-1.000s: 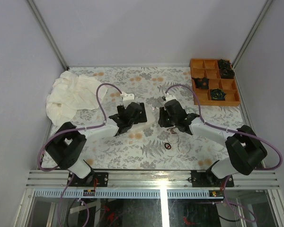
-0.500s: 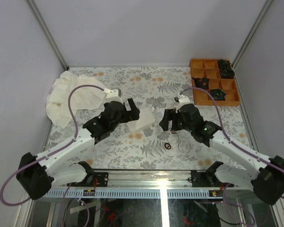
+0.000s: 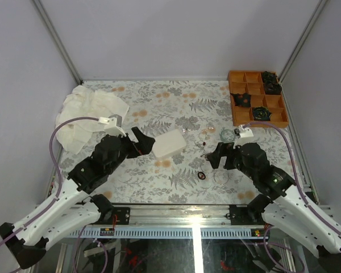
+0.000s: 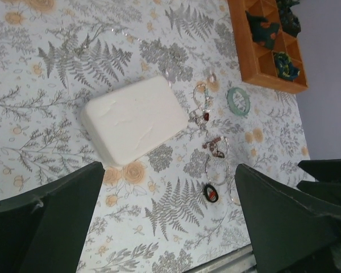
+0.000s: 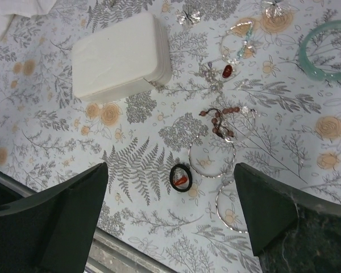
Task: Organize the mixed jewelry
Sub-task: Reset both arms
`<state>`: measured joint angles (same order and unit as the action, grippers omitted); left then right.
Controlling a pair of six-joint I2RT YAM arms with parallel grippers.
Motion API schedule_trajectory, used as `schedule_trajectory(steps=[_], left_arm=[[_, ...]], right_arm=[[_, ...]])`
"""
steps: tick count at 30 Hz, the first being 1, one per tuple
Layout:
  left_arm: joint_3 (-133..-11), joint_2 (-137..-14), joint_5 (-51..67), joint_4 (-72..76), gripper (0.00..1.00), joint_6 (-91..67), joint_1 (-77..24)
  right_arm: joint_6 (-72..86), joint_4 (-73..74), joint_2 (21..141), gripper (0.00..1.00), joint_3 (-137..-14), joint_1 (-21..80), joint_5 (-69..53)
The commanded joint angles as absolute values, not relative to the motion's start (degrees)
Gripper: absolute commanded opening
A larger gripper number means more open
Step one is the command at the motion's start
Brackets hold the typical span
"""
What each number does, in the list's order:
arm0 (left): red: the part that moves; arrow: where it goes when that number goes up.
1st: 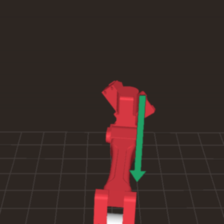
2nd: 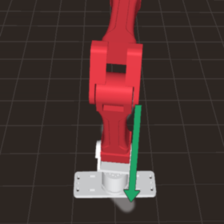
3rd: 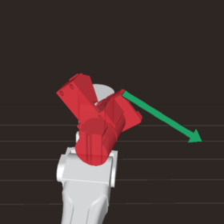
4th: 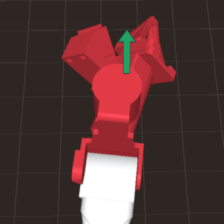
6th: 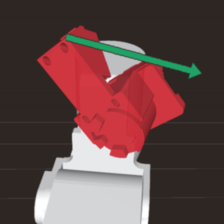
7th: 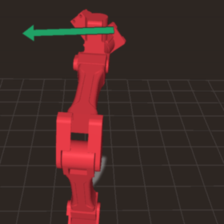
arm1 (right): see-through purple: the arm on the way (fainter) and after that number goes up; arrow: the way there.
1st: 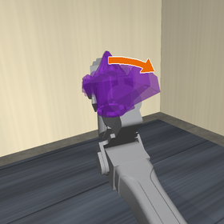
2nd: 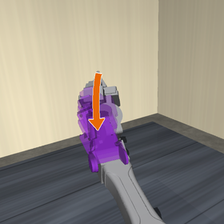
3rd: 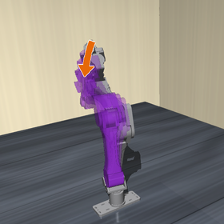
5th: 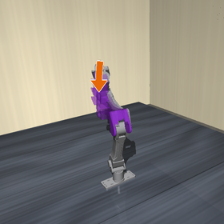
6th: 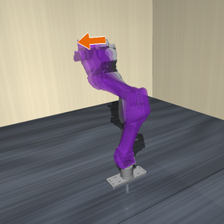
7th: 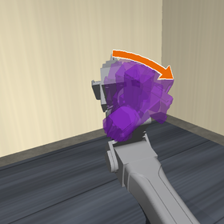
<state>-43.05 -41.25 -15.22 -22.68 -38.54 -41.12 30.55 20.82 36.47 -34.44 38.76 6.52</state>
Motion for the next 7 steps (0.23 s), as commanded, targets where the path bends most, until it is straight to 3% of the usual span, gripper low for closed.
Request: schedule_trajectory(steps=[1,7], left_arm=[[-40.6,-38.9,-12.6,-25.1,1.00,-39.6,-40.9],[-39.1,-38.0,-11.6,-24.6,1.00,-40.0,-40.9]], right_arm=[[31.2,25.2,33.9,0.99,-35.3,38.4,9.0],[31.4,25.9,32.7,1.00,-35.4,38.5,9.2]])
